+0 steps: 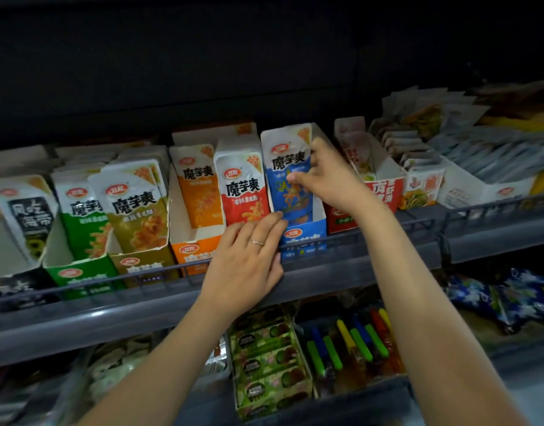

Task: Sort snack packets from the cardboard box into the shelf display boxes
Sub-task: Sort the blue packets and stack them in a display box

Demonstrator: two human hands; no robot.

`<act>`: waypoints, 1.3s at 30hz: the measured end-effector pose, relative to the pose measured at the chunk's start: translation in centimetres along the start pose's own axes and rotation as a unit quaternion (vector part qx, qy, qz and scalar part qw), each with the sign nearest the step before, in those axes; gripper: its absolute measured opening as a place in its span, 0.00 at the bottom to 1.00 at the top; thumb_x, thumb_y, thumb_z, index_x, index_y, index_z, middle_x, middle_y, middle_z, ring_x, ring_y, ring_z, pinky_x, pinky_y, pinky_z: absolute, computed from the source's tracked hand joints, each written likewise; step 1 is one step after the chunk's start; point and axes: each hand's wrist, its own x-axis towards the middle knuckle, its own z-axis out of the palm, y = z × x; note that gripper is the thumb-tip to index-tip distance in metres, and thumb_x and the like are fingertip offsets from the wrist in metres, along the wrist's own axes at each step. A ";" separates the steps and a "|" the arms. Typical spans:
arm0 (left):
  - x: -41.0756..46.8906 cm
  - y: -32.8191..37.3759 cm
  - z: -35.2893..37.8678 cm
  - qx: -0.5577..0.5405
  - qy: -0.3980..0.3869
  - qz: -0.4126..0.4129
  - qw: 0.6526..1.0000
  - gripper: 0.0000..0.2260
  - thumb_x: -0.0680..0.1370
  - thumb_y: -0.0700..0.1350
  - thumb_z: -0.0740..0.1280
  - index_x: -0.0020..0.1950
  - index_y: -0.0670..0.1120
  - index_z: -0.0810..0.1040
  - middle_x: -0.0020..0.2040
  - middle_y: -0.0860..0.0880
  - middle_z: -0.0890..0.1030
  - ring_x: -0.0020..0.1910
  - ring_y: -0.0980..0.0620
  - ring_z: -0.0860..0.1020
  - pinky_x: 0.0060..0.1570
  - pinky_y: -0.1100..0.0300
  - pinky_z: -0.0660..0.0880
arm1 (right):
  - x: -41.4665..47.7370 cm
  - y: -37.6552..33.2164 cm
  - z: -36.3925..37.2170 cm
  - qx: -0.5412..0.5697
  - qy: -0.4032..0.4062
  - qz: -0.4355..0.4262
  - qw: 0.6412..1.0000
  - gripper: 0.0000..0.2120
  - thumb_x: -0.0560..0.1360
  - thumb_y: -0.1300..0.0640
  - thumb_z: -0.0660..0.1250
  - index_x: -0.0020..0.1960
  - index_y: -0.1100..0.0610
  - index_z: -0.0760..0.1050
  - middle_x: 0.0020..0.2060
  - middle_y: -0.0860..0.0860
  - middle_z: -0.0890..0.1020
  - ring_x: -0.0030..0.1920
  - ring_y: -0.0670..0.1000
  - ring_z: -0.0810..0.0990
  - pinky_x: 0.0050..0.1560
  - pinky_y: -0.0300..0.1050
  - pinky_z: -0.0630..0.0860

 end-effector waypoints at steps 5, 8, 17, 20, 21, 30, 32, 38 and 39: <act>0.1 -0.1 0.1 0.000 0.008 0.002 1.000 0.20 0.76 0.48 0.58 0.65 0.41 0.73 0.64 0.44 0.76 0.52 0.47 0.71 0.53 0.52 0.66 | -0.6 -0.8 -0.6 -0.081 -0.020 -0.036 0.996 0.40 0.68 0.62 0.75 0.71 0.52 0.55 0.60 0.49 0.72 0.54 0.46 0.75 0.51 0.39 0.74; 0.0 0.0 0.1 0.001 0.001 0.002 1.000 0.20 0.76 0.49 0.58 0.65 0.41 0.72 0.64 0.44 0.76 0.50 0.46 0.72 0.51 0.52 0.66 | -0.8 -1.5 -0.4 -0.193 -0.011 -0.065 0.979 0.42 0.68 0.60 0.75 0.74 0.48 0.55 0.64 0.52 0.72 0.61 0.51 0.74 0.53 0.41 0.70; 0.0 0.0 0.0 0.001 0.003 -0.001 1.000 0.21 0.75 0.49 0.58 0.64 0.41 0.73 0.64 0.44 0.76 0.50 0.47 0.72 0.50 0.53 0.66 | -0.5 -0.9 0.2 -0.292 0.067 -0.053 0.953 0.33 0.68 0.54 0.75 0.68 0.52 0.62 0.63 0.52 0.71 0.59 0.55 0.75 0.51 0.48 0.72; 0.0 0.0 0.0 0.001 0.000 -0.002 1.000 0.21 0.75 0.49 0.58 0.64 0.41 0.74 0.64 0.44 0.76 0.49 0.46 0.73 0.50 0.53 0.66 | -0.8 -1.1 0.2 -0.303 0.031 -0.064 0.950 0.39 0.66 0.55 0.77 0.71 0.51 0.59 0.63 0.54 0.65 0.61 0.57 0.71 0.56 0.50 0.71; 0.0 0.0 0.0 0.002 -0.002 -0.003 1.000 0.21 0.75 0.49 0.58 0.64 0.41 0.74 0.64 0.44 0.76 0.49 0.46 0.74 0.50 0.53 0.66 | -0.8 -1.1 0.1 -0.317 0.020 -0.063 0.946 0.43 0.64 0.55 0.78 0.72 0.51 0.58 0.64 0.55 0.63 0.63 0.57 0.69 0.59 0.50 0.70; 0.0 0.0 -0.2 0.005 -0.015 -0.008 1.000 0.20 0.75 0.49 0.58 0.64 0.41 0.73 0.64 0.44 0.76 0.49 0.46 0.74 0.50 0.53 0.65 | -1.0 -1.0 0.6 -0.367 0.022 -0.048 0.929 0.51 0.60 0.51 0.80 0.74 0.53 0.52 0.69 0.56 0.58 0.69 0.57 0.62 0.67 0.53 0.63; 0.0 0.0 -0.2 0.007 -0.025 -0.008 1.000 0.21 0.76 0.49 0.57 0.64 0.41 0.73 0.65 0.44 0.76 0.48 0.46 0.74 0.50 0.53 0.65 | -1.1 -0.9 0.7 -0.365 0.032 -0.044 0.929 0.51 0.60 0.52 0.80 0.73 0.53 0.52 0.68 0.56 0.58 0.68 0.57 0.62 0.66 0.52 0.62; 0.1 0.0 -0.3 0.019 -0.035 -0.004 0.999 0.21 0.75 0.49 0.57 0.64 0.41 0.74 0.65 0.44 0.76 0.48 0.46 0.74 0.50 0.53 0.65 | -1.1 -0.9 0.7 -0.363 0.022 -0.048 0.930 0.53 0.60 0.50 0.80 0.74 0.53 0.51 0.67 0.56 0.59 0.68 0.58 0.63 0.66 0.52 0.62; 0.0 0.0 -0.3 0.018 -0.039 -0.004 0.999 0.21 0.75 0.49 0.57 0.64 0.40 0.74 0.65 0.44 0.76 0.48 0.45 0.74 0.49 0.52 0.65 | -1.1 -0.8 0.5 -0.354 0.016 -0.044 0.934 0.53 0.61 0.48 0.79 0.75 0.54 0.50 0.68 0.56 0.58 0.69 0.58 0.62 0.66 0.53 0.62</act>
